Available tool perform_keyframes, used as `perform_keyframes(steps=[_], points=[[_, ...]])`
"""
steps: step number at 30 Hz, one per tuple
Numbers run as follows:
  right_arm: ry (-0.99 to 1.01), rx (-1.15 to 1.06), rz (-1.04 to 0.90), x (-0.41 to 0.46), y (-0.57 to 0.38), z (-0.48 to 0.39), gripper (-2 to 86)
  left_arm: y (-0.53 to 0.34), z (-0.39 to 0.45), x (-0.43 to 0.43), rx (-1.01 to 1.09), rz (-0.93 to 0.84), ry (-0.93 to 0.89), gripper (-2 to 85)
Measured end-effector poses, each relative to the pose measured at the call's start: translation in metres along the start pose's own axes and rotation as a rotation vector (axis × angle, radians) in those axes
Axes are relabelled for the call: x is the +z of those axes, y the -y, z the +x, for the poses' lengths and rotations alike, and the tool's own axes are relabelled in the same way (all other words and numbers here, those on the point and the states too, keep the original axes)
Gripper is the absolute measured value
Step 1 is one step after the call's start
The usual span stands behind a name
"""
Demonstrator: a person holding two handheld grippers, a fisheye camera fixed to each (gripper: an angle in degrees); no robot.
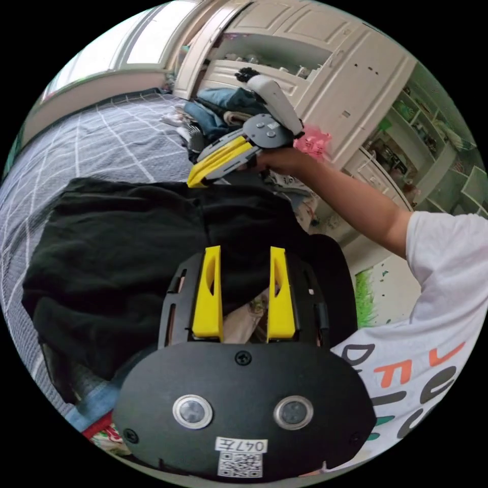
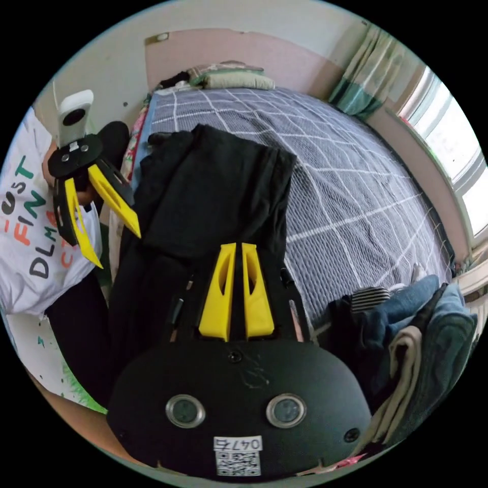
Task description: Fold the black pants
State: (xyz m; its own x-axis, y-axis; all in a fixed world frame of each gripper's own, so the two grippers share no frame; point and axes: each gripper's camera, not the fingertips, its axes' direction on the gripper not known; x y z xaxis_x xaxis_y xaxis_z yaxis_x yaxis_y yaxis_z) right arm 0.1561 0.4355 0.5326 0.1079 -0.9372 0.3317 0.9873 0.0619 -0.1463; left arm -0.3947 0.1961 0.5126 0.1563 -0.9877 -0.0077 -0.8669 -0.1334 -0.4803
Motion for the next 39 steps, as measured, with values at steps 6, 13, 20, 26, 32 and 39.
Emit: perform_keyframes(steps=[6,13,20,26,32,39], points=[[-0.060,0.027,-0.128,0.013,-0.020,-0.023,1.1,-0.004,0.021,0.004,0.106,-0.013,-0.045,16.2],[-0.161,0.178,-0.087,-0.063,-0.149,-0.066,10.6,-0.018,0.109,0.058,0.547,-0.085,-0.023,18.1],[-0.194,0.105,-0.169,-0.036,-0.207,-0.114,9.0,-0.013,0.121,0.111,0.644,-0.195,0.049,15.3],[-0.031,0.085,-0.162,-0.001,-0.214,-0.089,5.9,0.002,0.096,0.120,0.501,-0.212,0.031,6.4],[0.172,0.110,-0.061,0.000,-0.217,-0.070,-0.2,0.010,0.052,0.086,0.298,-0.122,-0.133,5.4],[-0.042,0.073,0.200,-0.069,-0.184,-0.086,-0.6,0.007,-0.003,-0.028,0.137,0.208,-0.195,5.3]])
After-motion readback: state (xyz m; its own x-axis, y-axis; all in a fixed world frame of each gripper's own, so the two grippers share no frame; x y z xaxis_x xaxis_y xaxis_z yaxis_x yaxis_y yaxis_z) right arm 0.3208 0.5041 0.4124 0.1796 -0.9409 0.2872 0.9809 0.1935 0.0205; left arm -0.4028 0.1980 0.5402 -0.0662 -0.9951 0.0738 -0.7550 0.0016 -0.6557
